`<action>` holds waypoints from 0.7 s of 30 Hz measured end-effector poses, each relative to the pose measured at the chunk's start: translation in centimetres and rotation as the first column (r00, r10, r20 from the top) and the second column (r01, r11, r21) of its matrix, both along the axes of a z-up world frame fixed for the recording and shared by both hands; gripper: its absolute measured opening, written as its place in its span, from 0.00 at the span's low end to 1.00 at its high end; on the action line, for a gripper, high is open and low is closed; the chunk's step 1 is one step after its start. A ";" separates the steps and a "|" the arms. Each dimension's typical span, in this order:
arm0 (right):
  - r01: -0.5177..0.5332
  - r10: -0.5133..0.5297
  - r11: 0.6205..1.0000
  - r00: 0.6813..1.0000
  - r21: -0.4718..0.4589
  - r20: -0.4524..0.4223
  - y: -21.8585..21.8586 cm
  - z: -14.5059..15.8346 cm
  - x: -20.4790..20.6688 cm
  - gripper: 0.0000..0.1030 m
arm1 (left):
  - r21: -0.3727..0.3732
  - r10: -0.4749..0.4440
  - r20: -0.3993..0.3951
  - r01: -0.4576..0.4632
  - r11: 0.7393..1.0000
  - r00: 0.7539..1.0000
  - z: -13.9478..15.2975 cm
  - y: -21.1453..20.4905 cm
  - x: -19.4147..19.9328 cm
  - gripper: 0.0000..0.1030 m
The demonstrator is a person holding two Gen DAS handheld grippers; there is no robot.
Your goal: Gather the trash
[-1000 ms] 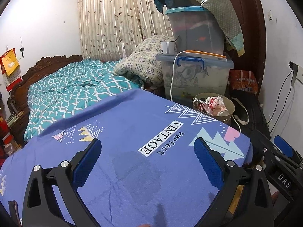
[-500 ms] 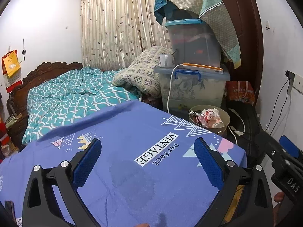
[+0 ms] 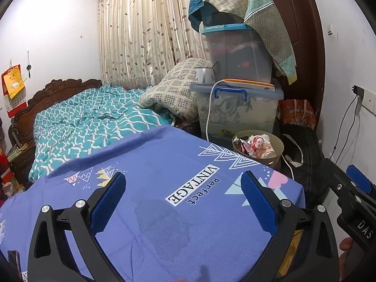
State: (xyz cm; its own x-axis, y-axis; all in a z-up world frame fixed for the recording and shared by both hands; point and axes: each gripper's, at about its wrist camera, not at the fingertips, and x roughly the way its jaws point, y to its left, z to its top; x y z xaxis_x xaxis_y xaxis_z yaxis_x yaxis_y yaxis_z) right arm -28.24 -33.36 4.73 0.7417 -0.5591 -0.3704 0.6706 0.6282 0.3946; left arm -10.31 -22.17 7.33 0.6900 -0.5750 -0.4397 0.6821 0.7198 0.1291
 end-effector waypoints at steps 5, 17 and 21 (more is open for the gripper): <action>-0.002 0.002 1.000 1.000 0.018 0.000 -0.4 -0.4 0.1 0.97 | 0.005 0.000 0.001 -0.001 1.000 1.000 0.0 -0.1 -0.1 0.92; -0.001 0.001 1.000 1.000 0.018 0.006 -0.4 -0.3 0.0 0.97 | 0.019 0.001 -0.004 -0.001 1.000 1.000 -0.4 0.1 -0.1 0.92; 0.003 -0.003 1.000 1.000 0.014 0.010 -0.2 -0.3 -0.1 0.97 | 0.023 0.001 -0.002 -0.001 1.000 1.000 -0.6 0.2 -0.2 0.92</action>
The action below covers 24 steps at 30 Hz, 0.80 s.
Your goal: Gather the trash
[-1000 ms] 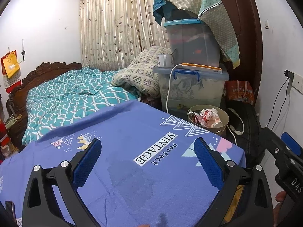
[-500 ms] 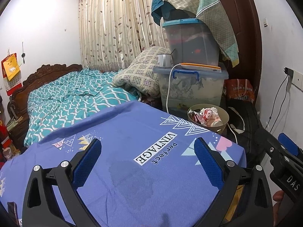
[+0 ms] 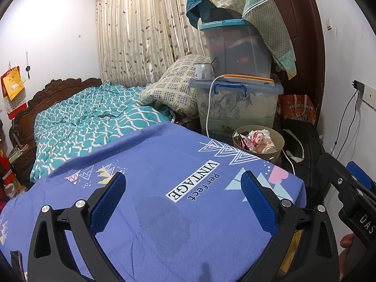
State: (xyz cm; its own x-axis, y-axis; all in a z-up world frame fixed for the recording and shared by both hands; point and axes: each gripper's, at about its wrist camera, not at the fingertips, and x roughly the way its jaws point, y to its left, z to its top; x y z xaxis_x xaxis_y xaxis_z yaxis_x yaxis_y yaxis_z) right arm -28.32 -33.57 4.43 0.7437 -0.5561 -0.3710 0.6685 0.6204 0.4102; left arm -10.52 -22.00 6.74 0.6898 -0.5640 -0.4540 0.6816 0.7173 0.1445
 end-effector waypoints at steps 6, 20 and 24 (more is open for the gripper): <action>-0.001 0.001 1.000 1.000 0.001 0.000 0.1 0.0 0.0 0.97 | 0.002 0.000 -0.001 0.000 1.000 1.000 0.0 -0.1 0.0 0.92; -0.006 0.006 1.000 1.000 0.019 -0.007 0.0 -0.8 0.3 0.97 | 0.031 -0.002 -0.008 0.002 1.000 1.000 -1.1 0.1 0.2 0.92; -0.005 0.006 1.000 1.000 0.023 -0.008 0.0 -0.9 0.3 0.97 | 0.039 0.002 -0.016 -0.002 0.999 1.000 -1.2 0.0 0.6 0.92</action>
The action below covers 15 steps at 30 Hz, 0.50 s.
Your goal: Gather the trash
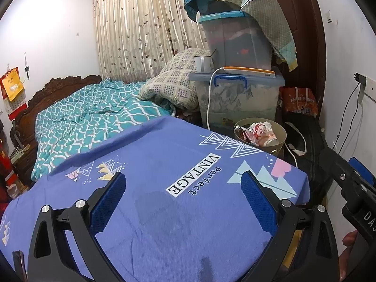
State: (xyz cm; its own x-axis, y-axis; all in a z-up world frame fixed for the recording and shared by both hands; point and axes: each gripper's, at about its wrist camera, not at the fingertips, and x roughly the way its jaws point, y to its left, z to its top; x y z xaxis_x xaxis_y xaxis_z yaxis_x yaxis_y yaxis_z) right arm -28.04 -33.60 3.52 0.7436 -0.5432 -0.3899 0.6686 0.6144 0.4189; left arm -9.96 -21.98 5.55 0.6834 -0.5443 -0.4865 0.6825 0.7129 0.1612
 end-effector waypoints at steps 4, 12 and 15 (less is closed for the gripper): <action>-0.004 0.005 1.000 1.000 0.005 -0.003 -0.1 -0.2 0.2 0.97 | 0.012 0.002 0.000 -0.002 1.000 1.000 -0.1 -0.3 -0.1 0.92; -0.007 0.008 1.000 1.000 0.030 -0.012 -0.6 -0.8 0.4 0.97 | 0.050 -0.003 -0.028 0.004 0.999 1.000 -0.9 -1.0 0.3 0.92; -0.008 0.009 0.999 1.000 0.040 -0.015 -0.8 -1.0 0.4 0.97 | 0.063 -0.002 -0.047 0.005 0.998 0.999 -1.3 -1.3 0.6 0.92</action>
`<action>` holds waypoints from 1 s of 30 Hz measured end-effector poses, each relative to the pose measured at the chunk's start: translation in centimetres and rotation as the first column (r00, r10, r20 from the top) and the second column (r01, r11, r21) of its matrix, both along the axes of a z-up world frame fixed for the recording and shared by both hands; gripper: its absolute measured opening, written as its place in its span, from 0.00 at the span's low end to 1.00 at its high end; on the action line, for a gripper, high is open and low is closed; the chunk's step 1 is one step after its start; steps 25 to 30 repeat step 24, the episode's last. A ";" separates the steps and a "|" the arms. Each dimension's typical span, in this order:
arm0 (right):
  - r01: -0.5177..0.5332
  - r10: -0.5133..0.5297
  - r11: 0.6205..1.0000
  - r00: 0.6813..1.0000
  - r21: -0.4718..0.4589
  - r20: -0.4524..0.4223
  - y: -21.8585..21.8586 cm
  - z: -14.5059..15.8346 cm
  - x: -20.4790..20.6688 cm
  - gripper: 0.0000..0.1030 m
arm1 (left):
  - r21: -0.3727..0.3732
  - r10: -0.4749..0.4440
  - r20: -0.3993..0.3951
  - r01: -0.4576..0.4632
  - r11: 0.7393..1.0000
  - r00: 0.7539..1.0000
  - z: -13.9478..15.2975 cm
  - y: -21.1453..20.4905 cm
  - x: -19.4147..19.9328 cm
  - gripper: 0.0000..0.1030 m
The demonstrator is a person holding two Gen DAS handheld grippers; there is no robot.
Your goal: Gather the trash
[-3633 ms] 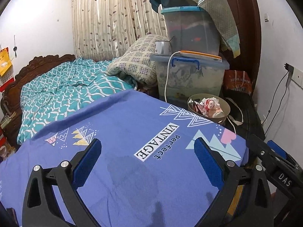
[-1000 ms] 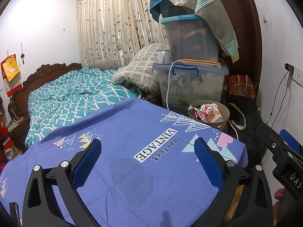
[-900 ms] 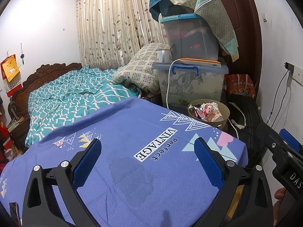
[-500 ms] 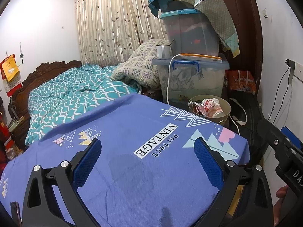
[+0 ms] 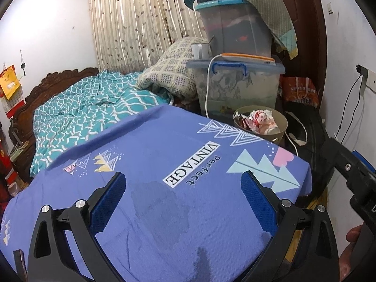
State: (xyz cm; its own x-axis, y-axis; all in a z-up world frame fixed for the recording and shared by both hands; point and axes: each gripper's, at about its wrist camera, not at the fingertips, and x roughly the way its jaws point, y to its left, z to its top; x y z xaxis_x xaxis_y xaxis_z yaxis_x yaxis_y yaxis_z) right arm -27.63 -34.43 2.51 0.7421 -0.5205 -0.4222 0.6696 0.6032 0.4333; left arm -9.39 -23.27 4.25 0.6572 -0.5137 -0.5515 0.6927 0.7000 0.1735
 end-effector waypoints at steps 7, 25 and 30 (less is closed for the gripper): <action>-0.007 0.008 1.000 1.000 0.014 -0.008 -0.2 -0.3 0.3 0.97 | 0.016 0.001 -0.017 0.000 1.000 1.000 -0.5 -0.4 0.2 0.92; -0.021 0.023 0.999 0.999 0.047 -0.037 -0.2 -2.3 1.2 0.97 | 0.136 0.015 -0.147 0.005 0.991 0.989 -4.1 -1.4 1.7 0.92; -0.021 0.023 0.999 0.999 0.047 -0.037 -0.2 -2.3 1.2 0.97 | 0.136 0.015 -0.147 0.005 0.991 0.989 -4.1 -1.4 1.7 0.92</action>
